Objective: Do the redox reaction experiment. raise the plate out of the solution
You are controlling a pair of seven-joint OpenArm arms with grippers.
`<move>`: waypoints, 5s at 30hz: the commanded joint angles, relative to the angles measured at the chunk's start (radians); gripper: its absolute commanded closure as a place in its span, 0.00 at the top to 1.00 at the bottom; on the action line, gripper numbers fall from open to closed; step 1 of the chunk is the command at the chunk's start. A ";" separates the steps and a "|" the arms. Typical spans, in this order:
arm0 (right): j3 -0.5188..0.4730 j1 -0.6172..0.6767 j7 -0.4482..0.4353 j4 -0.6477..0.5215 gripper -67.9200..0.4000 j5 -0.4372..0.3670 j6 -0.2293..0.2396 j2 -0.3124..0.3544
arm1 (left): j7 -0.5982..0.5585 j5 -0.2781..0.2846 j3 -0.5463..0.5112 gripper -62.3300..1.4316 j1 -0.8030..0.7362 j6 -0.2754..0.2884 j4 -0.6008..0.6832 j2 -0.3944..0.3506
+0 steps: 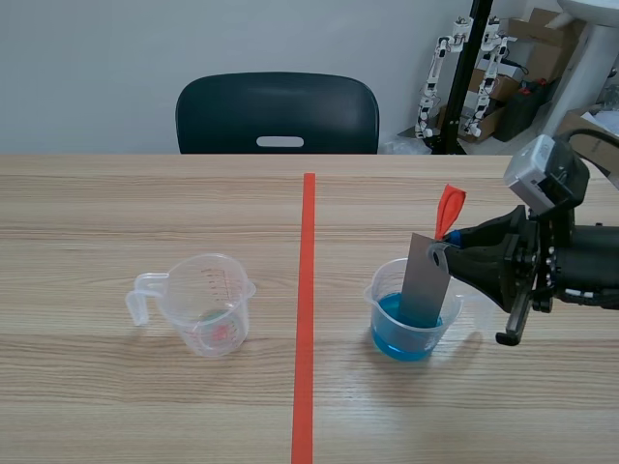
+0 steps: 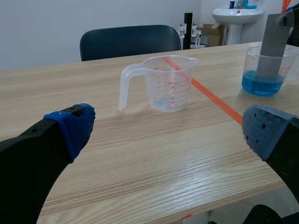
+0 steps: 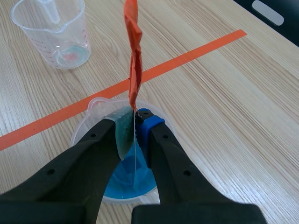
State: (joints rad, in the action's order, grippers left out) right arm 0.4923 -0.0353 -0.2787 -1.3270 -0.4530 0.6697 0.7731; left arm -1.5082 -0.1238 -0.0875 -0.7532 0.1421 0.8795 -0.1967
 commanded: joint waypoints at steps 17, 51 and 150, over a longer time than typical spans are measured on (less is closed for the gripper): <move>-0.013 -0.009 0.019 -0.008 0.02 0.008 0.000 0.014 | -0.046 0.003 -0.001 1.00 0.008 0.003 0.016 0.002; -0.013 -0.009 0.019 -0.008 0.02 0.008 0.000 0.014 | -0.046 -0.042 -0.001 1.00 0.008 0.003 0.016 -0.001; -0.023 -0.010 0.055 -0.415 0.02 -0.614 0.019 0.504 | 1.116 -0.113 0.387 0.07 0.768 0.554 0.524 -0.039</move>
State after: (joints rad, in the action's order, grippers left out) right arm 0.4919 -0.0330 -0.2035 -1.7344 -1.0557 0.6884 1.2636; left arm -0.3782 -0.2535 0.2920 -0.0017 0.6945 1.4002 -0.2512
